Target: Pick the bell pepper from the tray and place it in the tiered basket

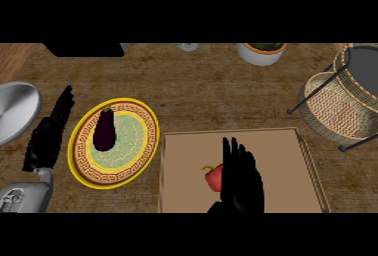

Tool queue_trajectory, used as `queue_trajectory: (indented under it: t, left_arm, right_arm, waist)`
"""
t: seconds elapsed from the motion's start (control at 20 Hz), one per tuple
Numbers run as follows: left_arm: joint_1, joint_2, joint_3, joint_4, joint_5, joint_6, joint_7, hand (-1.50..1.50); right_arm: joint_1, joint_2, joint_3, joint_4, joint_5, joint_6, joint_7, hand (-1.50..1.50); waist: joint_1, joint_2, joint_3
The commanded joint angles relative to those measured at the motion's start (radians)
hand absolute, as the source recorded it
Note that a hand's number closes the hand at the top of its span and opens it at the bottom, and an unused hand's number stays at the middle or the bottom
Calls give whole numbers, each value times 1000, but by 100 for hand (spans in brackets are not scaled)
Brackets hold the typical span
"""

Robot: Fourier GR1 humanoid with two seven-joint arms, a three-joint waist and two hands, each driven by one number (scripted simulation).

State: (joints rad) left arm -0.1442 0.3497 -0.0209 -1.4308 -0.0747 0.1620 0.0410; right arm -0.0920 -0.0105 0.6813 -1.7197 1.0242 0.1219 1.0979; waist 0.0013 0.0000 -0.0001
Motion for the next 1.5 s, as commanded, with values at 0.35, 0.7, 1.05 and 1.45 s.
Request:
queue_trajectory:
  t: [0.35, 0.7, 1.05, 1.45]
  left_arm:
    - [23, -22, 28, -65, -35, -32, 33, 0]
    - [12, -61, 16, -95, -72, -15, 73, 0]
    - [45, -64, 50, -20, -72, -59, -16, 0]
    - [-7, -96, 31, -26, -93, -36, 11, 0]
  right_arm:
    - [-123, 10, 39, 205, -121, -145, 102, -150]
    - [-88, 10, -17, 207, -208, -4, 45, 150]
    - [-113, 10, 34, 305, -81, -45, -74, 150]
    - [-346, 10, -193, 384, -251, -168, 51, 150]
  waist:
    - [6, 0, 0]
    - [5, -1, 0]
    - [0, 0, 0]
    - [23, 11, 0]
